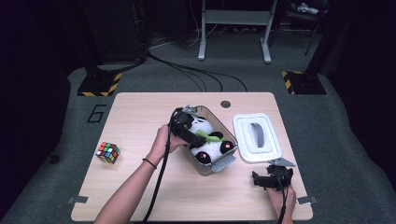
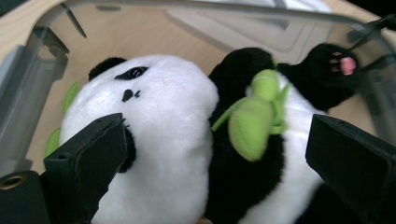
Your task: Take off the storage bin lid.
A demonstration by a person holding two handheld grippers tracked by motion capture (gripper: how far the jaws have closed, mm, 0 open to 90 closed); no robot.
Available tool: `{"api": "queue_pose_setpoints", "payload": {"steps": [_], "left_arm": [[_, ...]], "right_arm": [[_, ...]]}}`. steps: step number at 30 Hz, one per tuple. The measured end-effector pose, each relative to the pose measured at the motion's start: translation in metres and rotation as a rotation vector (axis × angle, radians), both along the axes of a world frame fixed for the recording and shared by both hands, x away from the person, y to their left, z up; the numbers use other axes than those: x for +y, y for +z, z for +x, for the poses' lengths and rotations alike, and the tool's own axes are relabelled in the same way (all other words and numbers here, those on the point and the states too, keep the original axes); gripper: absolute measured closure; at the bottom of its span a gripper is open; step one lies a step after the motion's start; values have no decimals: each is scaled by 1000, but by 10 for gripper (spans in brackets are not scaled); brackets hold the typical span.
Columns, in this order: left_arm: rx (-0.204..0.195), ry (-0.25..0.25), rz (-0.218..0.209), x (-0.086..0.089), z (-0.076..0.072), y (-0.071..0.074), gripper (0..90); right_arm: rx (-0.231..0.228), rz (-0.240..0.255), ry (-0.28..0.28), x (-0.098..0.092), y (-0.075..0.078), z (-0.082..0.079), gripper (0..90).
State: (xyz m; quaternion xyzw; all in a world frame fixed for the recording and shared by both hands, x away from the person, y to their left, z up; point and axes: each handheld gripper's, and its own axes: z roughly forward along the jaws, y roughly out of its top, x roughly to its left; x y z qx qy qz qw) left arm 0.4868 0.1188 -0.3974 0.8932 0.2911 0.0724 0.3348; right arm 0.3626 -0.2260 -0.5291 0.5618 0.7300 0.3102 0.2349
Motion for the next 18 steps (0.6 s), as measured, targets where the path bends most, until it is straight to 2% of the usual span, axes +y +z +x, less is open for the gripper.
{"api": "queue_pose_setpoints", "payload": {"steps": [2,3,5,7,10,14,16,18], "left_arm": [[-5,-4,42,-6,1,-5,59],[-27,-9,105,-12,-2,-6,61],[-53,-11,183,-21,-6,-8,59],[-54,-10,216,-25,-4,-11,54],[-37,-7,171,-21,-1,-12,50],[-16,9,58,-6,2,-8,66],[4,21,-13,3,2,-5,77],[8,24,-55,10,1,-3,75]], "right_arm": [[-1,0,0,0,0,0,0],[-1,-1,1,0,0,0,0],[-1,-1,1,0,0,0,0],[-1,-1,1,0,0,0,0],[-2,-1,2,0,0,0,0],[0,0,2,0,0,0,0],[-1,0,2,0,0,0,0],[0,1,1,0,0,0,0]]}}
